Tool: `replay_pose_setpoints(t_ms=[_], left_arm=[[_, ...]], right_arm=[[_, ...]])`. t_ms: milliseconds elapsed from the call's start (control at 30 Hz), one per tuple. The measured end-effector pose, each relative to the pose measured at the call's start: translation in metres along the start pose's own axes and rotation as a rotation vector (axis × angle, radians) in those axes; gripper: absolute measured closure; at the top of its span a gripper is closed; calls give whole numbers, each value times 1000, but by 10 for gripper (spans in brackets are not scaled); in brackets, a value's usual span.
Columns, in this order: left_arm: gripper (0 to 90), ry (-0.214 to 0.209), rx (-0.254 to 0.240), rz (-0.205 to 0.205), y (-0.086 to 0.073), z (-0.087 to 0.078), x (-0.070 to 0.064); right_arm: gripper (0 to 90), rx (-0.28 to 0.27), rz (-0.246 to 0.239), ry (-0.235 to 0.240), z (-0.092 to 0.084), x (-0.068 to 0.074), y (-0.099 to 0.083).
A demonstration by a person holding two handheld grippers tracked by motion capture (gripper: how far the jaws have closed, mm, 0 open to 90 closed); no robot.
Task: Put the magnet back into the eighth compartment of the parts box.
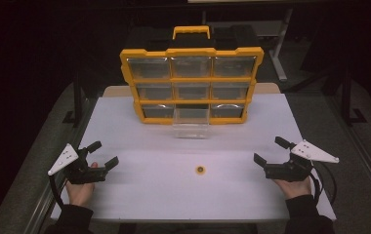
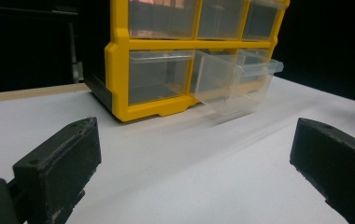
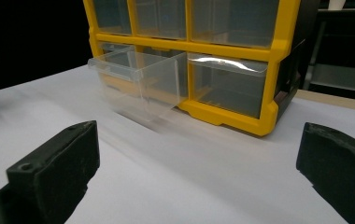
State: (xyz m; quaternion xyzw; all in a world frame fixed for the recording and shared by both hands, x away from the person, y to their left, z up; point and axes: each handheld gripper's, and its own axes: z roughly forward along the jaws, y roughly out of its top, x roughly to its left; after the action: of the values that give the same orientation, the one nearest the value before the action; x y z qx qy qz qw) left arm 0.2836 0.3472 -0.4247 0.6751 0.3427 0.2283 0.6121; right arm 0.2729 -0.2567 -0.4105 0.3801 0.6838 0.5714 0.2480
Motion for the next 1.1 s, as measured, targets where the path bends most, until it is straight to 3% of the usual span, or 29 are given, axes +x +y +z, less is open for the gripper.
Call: replay_pose_setpoints(t_ms=[100, 433, 767, 1100], left_arm=[[18, -20, -1, 6, 0, 1, 0], [18, -8, -3, -20, -1, 3, 2], [18, -7, 1, -16, -2, 4, 1], [18, -13, -14, -22, -2, 3, 1]], right_arm=[[0, -2, -4, 3, 1, 0, 0], [0, 13, 1, 4, 2, 2, -1], [0, 47, 2, 17, 6, 7, 1], [0, 98, -46, 50, 14, 15, 11]])
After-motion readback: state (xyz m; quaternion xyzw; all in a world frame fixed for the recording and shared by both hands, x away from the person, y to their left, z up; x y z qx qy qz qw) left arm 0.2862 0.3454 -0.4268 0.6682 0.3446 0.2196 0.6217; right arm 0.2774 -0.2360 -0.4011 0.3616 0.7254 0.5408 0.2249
